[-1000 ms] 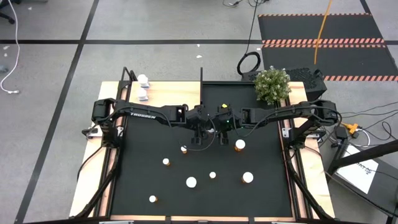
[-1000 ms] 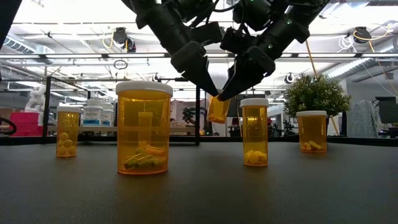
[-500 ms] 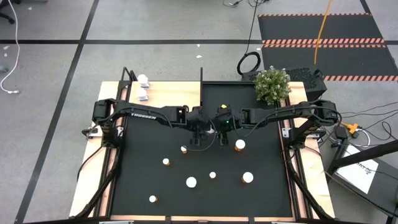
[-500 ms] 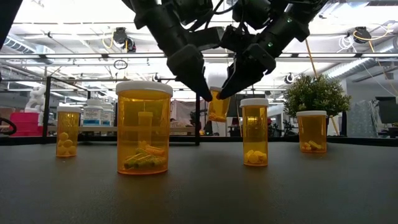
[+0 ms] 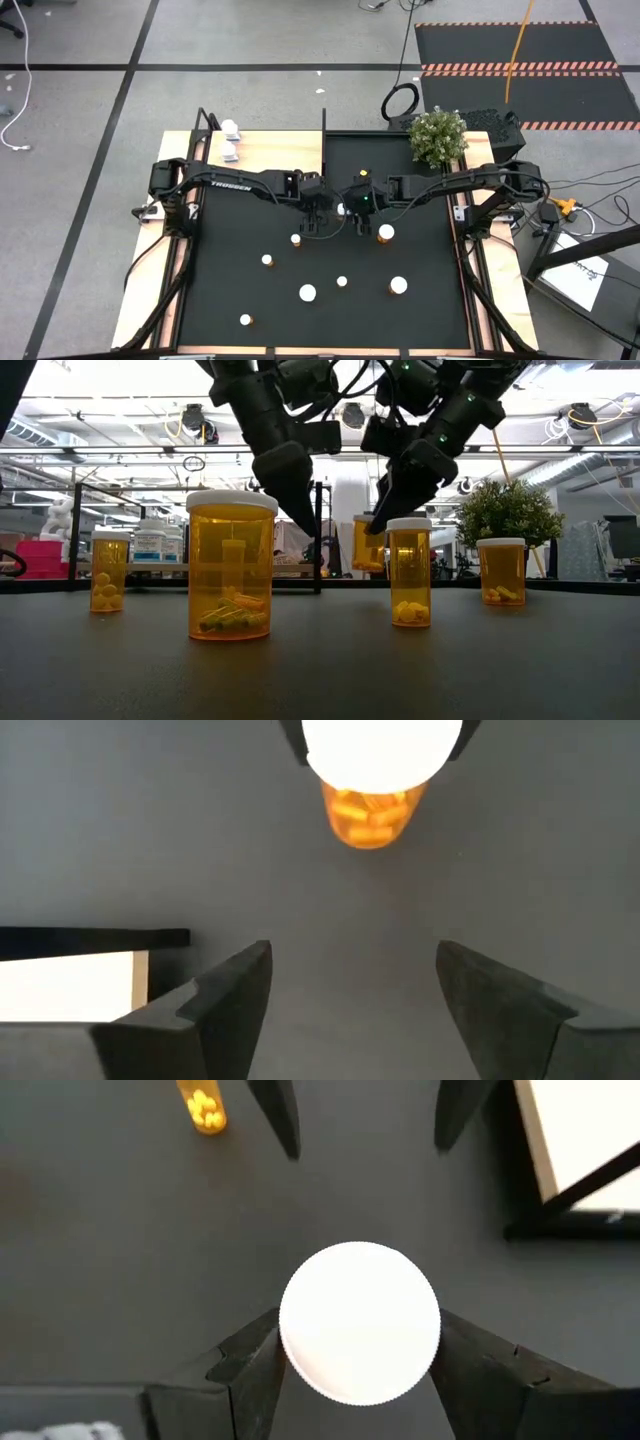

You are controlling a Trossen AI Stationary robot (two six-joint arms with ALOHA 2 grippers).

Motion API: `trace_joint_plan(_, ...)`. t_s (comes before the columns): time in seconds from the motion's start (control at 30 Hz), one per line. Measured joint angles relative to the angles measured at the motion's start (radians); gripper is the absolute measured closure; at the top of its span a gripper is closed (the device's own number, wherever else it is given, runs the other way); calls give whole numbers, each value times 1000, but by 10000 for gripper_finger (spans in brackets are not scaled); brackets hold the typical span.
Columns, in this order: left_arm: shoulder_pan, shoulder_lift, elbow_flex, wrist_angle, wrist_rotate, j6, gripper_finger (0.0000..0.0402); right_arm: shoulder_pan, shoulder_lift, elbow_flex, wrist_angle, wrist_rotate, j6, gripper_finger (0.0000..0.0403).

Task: Pick and place medicine bottles onto shelf by color
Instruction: Put the large orange pill bottle on the shelf

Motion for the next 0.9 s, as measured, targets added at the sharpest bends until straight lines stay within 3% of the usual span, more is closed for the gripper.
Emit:
trace_joint_plan(0.37,-2,0,0,9,-1,-4,151,-1,0,-40,1,-26,52,174)
trace_joint_plan(0.67,-3,0,-1,59,-1,12,149,-1,0,-41,0,-26,46,118)
trace_joint_plan(0.9,-16,0,-1,102,-3,51,149,-1,-62,-42,-33,-25,18,106)
